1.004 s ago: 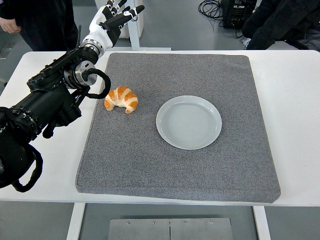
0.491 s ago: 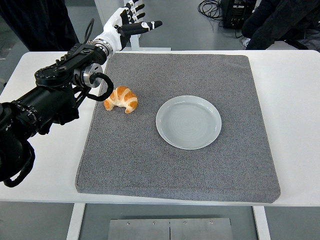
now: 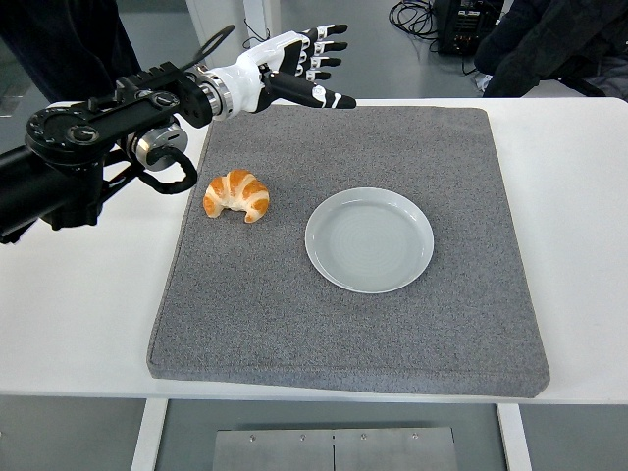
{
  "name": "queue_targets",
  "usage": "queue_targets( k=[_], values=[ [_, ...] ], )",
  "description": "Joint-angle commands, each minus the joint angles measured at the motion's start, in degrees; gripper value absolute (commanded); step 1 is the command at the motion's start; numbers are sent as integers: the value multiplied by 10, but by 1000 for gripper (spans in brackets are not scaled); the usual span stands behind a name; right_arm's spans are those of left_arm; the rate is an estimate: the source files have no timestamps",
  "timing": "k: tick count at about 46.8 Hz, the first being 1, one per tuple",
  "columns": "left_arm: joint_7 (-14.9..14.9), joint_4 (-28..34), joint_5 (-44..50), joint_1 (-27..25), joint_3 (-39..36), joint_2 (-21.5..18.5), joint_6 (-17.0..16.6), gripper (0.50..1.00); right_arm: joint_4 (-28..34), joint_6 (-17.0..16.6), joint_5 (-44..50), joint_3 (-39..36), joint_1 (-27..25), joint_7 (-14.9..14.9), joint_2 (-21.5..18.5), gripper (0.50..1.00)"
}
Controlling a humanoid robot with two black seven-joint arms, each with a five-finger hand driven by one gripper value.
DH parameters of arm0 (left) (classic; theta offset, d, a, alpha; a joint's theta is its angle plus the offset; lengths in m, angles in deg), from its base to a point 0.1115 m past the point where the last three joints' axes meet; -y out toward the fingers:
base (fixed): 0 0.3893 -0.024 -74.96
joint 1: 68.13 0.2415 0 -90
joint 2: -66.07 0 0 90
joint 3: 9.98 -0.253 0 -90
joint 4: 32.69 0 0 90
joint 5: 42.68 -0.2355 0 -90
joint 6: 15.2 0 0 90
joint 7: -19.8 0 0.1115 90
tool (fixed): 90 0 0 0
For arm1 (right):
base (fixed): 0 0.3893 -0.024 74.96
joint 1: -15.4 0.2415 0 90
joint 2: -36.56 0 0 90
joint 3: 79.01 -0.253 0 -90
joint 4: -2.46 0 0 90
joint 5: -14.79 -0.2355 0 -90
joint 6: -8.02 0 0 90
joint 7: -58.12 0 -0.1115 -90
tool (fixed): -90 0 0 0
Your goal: Place the bread on the plate
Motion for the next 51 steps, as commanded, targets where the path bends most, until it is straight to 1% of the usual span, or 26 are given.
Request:
queue_targets(
  k=[1,6,10,16,21,28,33,37,41,44,46,47,50,51],
  values=[
    [-1,36,-61,-15,-10,-33,0,999,0,0,0,0,0,0,0,1000],
    [1,79,-141,-37,-15,-78,7,999,0,0,0,0,0,0,0,1000],
    [8,96,-197,-58,-35,-113,30,999,0,0,0,0,0,0,0,1000],
    [7,99,-271,-73,-41,-136,68,999,0,0,0,0,0,0,0,1000],
    [6,99,-347,-77,-42,-151,81,999,0,0,0,0,0,0,0,1000],
    [-1,110,-422,-75,-42,-166,83,999,0,0,0,0,0,0,0,1000],
    [-1,139,-447,-71,-42,-182,83,999,0,0,0,0,0,0,0,1000],
    [-2,165,-455,-65,-42,-187,83,999,0,0,0,0,0,0,0,1000],
    [-2,175,-464,-48,-49,-191,79,999,0,0,0,0,0,0,0,1000],
    [-4,175,-488,-32,-50,-191,74,998,0,0,0,0,0,0,0,1000],
    [-13,175,-517,-21,-51,-191,70,998,0,0,0,0,0,0,0,1000],
    [-24,175,-535,-14,-51,-191,68,998,0,0,0,0,0,0,0,1000],
    [-71,175,-587,6,-52,-190,60,998,0,0,0,0,0,0,0,1000],
    [-82,174,-599,13,-53,-189,55,999,0,0,0,0,0,0,0,1000]
  ],
)
